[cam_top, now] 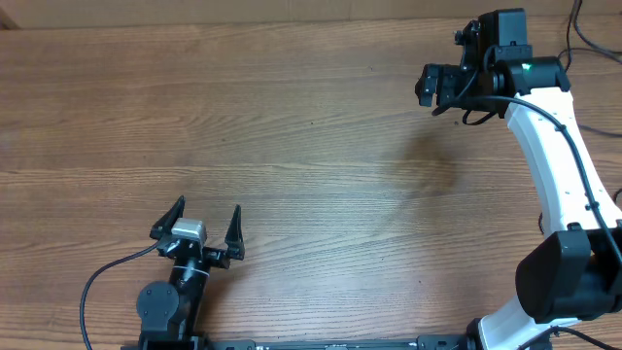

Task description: Untangle cables

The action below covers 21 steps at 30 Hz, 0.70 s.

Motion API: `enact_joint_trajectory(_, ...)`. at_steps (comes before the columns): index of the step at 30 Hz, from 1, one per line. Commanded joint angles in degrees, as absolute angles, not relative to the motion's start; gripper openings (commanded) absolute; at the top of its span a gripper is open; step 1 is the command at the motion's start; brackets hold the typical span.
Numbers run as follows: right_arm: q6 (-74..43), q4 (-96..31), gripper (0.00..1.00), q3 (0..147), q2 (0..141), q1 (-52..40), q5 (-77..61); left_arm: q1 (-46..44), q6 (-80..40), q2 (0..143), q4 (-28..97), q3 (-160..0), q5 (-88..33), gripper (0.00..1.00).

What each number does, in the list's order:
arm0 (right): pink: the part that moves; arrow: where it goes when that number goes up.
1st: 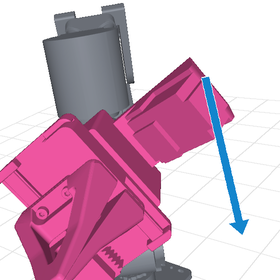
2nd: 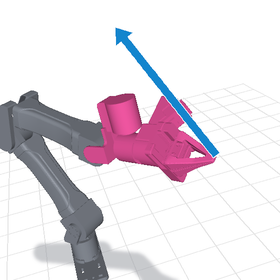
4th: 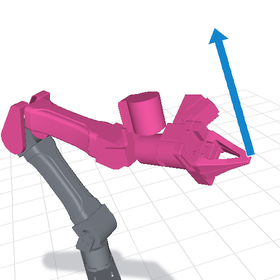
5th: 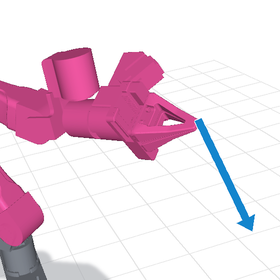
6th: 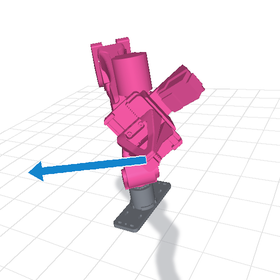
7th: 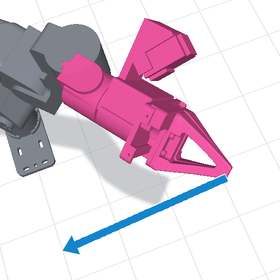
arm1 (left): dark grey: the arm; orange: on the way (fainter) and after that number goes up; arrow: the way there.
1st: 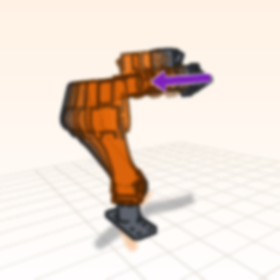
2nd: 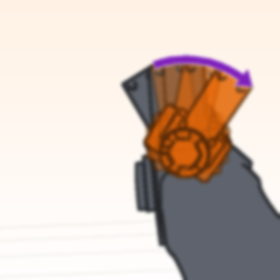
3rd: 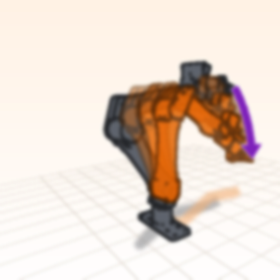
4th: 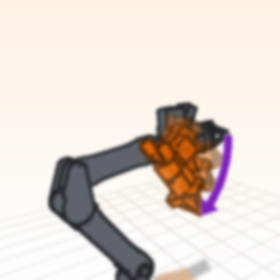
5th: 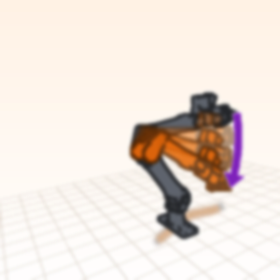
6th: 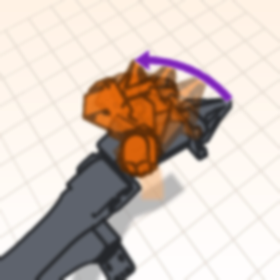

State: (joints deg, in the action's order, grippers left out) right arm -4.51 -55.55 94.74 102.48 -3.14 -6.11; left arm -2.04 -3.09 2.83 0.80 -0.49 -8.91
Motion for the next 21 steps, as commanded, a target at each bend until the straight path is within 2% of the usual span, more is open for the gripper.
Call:
enact_joint_trajectory(1, -4.6, -55.4, 1.0, 96.0, 101.1, -3.2, -6.1, -1.2, -2.7, 0.1, 3.7, -0.3, -8.6, 1.0)
enact_joint_trajectory(21, -4.6, -55.4, 1.0, 96.0, 101.1, -3.2, -6.1, 0.1, -0.2, 0.2, 3.8, -0.3, -8.6, 1.0)
